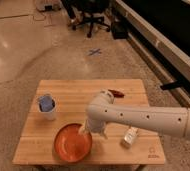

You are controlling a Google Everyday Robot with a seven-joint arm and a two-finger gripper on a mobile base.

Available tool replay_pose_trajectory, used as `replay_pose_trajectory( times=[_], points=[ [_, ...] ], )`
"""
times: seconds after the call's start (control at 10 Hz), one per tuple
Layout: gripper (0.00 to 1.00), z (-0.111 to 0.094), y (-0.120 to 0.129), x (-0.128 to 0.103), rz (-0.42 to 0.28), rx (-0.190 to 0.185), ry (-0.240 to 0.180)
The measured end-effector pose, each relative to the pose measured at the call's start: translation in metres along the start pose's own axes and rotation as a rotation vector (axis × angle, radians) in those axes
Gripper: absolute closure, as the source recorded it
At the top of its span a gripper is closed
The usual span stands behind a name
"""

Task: Drag the ceramic bowl in a circle

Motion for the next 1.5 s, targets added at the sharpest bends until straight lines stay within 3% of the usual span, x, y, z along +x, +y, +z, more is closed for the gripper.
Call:
replay_pose_trajectory(
  times=[0.4, 0.6, 0.9, 1.2, 1.4, 1.5],
  points=[
    [0.23, 0.036, -0.006, -0.012, -0.017, -0.027, -0.043],
    [0.42, 0.045, -0.007, -0.016, -0.019, -0.041, -0.062],
    [0.72, 0.038, -0.018, -0.008, -0.006, -0.045, -0.076],
    [0.98, 0.017, -0.059, 0.013, -0.069, -0.007, -0.061],
    [1.00, 0.010, -0.077, 0.030, -0.097, -0.007, -0.048],
    [1.00, 0.012, -0.077, 0.041, -0.097, -0.024, -0.047]
  ],
)
